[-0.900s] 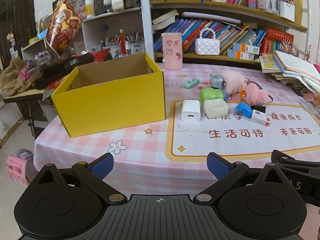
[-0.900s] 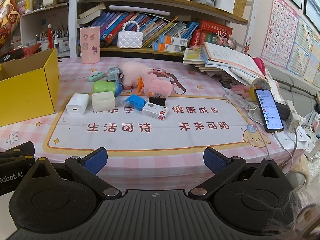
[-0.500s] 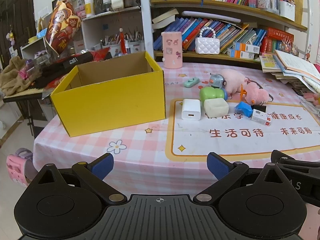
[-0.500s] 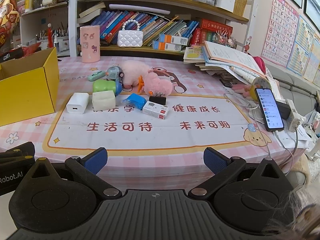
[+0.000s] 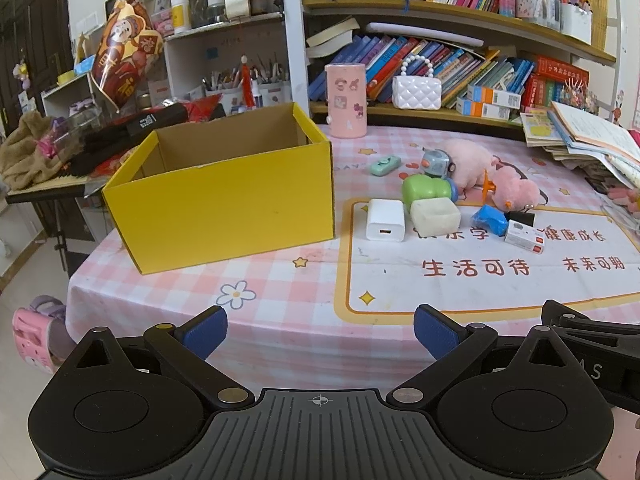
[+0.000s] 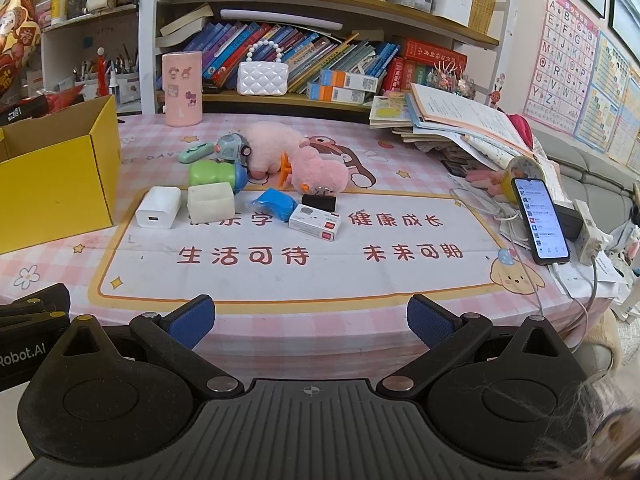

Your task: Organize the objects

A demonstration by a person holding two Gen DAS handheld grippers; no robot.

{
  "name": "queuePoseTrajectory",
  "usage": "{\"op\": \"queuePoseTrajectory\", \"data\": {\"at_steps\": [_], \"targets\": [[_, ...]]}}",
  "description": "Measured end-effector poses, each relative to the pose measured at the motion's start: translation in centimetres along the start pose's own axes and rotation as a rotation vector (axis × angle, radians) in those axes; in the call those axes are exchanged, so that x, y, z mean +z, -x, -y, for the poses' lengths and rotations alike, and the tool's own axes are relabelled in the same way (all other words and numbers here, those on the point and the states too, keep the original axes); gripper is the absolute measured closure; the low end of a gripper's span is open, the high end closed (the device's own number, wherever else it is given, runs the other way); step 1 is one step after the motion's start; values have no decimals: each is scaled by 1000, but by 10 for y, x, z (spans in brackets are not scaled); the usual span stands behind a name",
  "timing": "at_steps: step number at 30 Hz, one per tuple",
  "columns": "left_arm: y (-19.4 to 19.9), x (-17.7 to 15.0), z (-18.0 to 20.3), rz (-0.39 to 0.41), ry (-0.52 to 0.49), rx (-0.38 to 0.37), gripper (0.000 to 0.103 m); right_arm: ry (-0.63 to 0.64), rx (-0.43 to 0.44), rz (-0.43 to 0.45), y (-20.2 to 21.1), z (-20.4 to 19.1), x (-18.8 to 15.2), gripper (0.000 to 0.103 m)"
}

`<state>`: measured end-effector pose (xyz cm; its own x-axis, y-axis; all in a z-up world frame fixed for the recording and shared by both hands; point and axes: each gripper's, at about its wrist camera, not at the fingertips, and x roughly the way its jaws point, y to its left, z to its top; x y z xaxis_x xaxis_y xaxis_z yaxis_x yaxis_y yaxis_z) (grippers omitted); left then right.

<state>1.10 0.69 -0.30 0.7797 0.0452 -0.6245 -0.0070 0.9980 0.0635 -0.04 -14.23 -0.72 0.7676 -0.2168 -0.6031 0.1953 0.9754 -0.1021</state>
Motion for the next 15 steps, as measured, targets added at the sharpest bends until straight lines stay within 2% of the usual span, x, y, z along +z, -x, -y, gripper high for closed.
{"op": "queuePoseTrajectory", "data": {"at_steps": [15], "targets": [[-3, 2, -4, 0, 4, -10, 2, 1, -1, -1, -1, -1, 1, 0]]}}
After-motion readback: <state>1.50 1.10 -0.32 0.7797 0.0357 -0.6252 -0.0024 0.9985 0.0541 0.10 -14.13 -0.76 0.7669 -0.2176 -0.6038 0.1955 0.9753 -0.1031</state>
